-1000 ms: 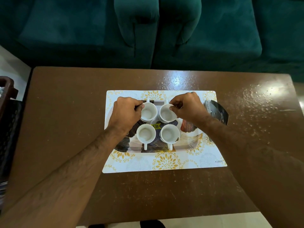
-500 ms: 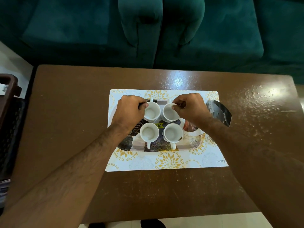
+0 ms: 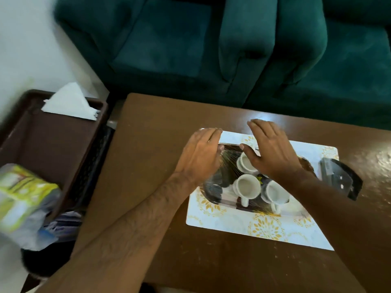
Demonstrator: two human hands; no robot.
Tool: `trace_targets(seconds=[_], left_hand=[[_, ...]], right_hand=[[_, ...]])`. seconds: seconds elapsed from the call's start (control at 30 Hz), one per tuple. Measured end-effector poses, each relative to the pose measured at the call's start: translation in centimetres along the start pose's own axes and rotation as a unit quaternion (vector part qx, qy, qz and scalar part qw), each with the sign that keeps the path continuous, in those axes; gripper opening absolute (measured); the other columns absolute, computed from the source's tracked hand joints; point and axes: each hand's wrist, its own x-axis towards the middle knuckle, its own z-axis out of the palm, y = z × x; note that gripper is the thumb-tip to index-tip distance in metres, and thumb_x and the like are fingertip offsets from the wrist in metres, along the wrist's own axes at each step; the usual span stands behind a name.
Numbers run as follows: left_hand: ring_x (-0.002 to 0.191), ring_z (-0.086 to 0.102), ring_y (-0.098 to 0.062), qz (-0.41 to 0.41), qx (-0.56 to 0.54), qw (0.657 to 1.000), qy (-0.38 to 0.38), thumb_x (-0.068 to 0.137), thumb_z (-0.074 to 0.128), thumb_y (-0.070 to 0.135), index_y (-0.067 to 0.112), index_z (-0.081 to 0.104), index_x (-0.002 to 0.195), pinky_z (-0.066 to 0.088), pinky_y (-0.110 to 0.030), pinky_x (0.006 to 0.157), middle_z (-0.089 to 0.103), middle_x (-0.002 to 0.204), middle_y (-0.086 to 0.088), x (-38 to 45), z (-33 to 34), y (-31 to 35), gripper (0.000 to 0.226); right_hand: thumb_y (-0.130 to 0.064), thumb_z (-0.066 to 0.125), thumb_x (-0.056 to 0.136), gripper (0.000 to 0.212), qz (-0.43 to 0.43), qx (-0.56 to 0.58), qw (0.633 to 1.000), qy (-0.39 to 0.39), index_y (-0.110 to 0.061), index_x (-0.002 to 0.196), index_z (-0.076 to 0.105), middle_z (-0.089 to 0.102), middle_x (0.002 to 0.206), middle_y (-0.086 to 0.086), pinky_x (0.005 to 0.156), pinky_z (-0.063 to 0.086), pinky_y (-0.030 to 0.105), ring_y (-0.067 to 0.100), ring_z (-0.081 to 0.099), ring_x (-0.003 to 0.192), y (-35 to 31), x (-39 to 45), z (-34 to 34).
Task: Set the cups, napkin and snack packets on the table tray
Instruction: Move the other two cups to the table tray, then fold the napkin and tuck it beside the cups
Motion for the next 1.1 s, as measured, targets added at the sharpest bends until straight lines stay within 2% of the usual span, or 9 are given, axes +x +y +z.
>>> trace_targets(seconds=[0.17,0.3,0.37,0.47,0.6,0.87,1.1], left_hand=[[0.148,0.040,-0.026,-0.025,0.061,0.998,0.002,0.106,0.042,0.037,0.007,0.035,0.154,0.017,-0.041,0.127,0.045,0.157,-0.013,-2.5,-2.9,-5.4,0.057],[0.150,0.036,-0.024,-0.057,0.071,0.996,0.003,0.106,0.038,0.040,0.007,0.030,0.157,0.019,-0.043,0.129,0.041,0.160,-0.012,-4.4,-5.2,-9.2,0.061],[0.150,0.036,-0.024,-0.095,0.076,0.993,0.009,0.106,0.039,0.040,0.007,0.030,0.157,0.018,-0.042,0.129,0.041,0.160,-0.013,-7.3,-7.9,-14.6,0.061],[0.150,0.035,-0.025,-0.101,0.079,0.992,0.009,0.106,0.040,0.042,0.009,0.029,0.157,0.016,-0.040,0.128,0.039,0.161,-0.013,-8.0,-8.8,-16.4,0.062],[0.150,0.035,-0.025,-0.143,0.081,0.986,0.002,0.106,0.042,0.040,0.010,0.029,0.157,0.015,-0.041,0.128,0.039,0.160,-0.013,-10.4,-12.3,-23.5,0.061],[0.142,0.046,-0.028,-0.185,0.090,0.978,0.027,0.102,0.049,0.031,0.004,0.040,0.150,0.026,-0.043,0.126,0.051,0.151,-0.015,-11.1,-16.1,-35.3,0.057],[0.138,0.049,-0.032,-0.188,0.091,0.978,0.024,0.102,0.051,0.029,0.001,0.043,0.148,0.027,-0.045,0.125,0.054,0.146,-0.019,-8.9,-16.8,-42.7,0.054]], right_hand=[[-0.052,0.051,0.097,0.071,-0.035,-0.027,0.999,-0.018,-0.006,0.150,0.037,0.044,0.154,0.015,0.112,0.041,0.049,0.034,0.045,0.137,-7.4,2.6,0.4],[-0.054,0.049,0.097,0.075,-0.050,-0.021,0.998,-0.025,-0.006,0.153,0.033,0.042,0.156,0.014,0.114,0.041,0.049,0.032,0.043,0.140,-12.1,4.2,0.9],[-0.053,0.051,0.097,0.077,-0.088,-0.017,0.996,-0.027,-0.006,0.154,0.031,0.040,0.157,0.014,0.116,0.037,0.048,0.031,0.041,0.141,-18.5,6.4,1.7],[-0.055,0.049,0.098,0.076,-0.085,-0.007,0.996,-0.028,-0.009,0.155,0.029,0.038,0.159,0.011,0.118,0.034,0.047,0.030,0.039,0.143,-20.5,7.3,2.1],[-0.054,0.049,0.098,0.077,-0.108,0.014,0.993,-0.039,-0.011,0.157,0.025,0.034,0.161,0.010,0.121,0.031,0.045,0.028,0.034,0.147,-28.3,10.4,3.6],[-0.049,0.056,0.097,0.073,-0.083,0.075,0.993,-0.033,-0.008,0.154,0.032,0.040,0.157,0.012,0.119,0.037,0.046,0.028,0.038,0.143,-40.0,17.8,6.8],[-0.042,0.060,0.095,0.071,-0.044,0.113,0.993,-0.016,-0.007,0.151,0.035,0.047,0.145,0.011,0.112,0.043,0.044,0.027,0.045,0.128,-45.0,23.8,10.2]])
